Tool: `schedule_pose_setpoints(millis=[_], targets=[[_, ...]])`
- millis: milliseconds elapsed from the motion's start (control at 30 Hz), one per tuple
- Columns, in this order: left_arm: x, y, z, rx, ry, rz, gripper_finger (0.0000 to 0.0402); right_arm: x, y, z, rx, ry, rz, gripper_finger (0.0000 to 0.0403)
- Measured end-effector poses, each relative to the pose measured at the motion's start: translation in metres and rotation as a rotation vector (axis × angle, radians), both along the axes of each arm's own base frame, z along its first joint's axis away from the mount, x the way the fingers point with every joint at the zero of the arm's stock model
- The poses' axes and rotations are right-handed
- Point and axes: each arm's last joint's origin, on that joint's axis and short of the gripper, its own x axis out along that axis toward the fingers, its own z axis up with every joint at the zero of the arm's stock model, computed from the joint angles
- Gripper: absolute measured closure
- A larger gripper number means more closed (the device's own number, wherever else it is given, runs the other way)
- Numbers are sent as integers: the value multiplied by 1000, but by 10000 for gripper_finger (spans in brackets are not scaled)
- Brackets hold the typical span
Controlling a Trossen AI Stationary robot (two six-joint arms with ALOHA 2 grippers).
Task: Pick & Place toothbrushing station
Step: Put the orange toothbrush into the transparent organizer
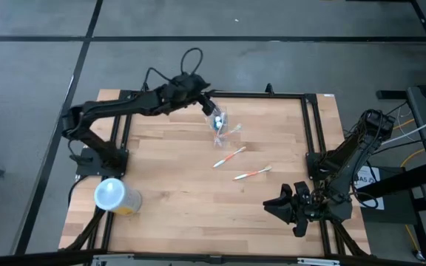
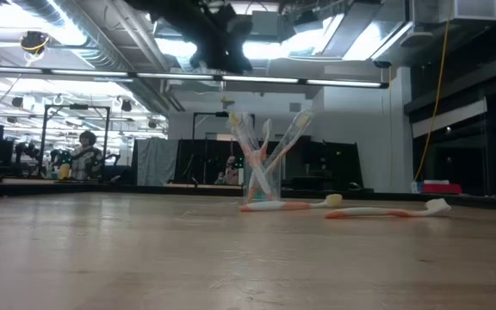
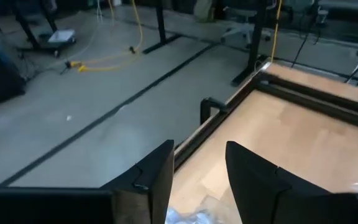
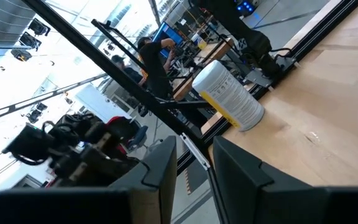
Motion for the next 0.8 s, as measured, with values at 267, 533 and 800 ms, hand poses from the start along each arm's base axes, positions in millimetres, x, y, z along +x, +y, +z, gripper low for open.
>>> schedule_pose_setpoints(millis=[267,533,800], targets=[[-23,-51,15,-101,118,-197,266,0,0,-1,-12,7,-14,294],[-31,-152,-45,-260,352,-336,268,-3,-3,-10,-34,54,-172,294],[-12,-215,-99,-302,269,-399,285,-6,-2,-10,-61,57,-180,294]])
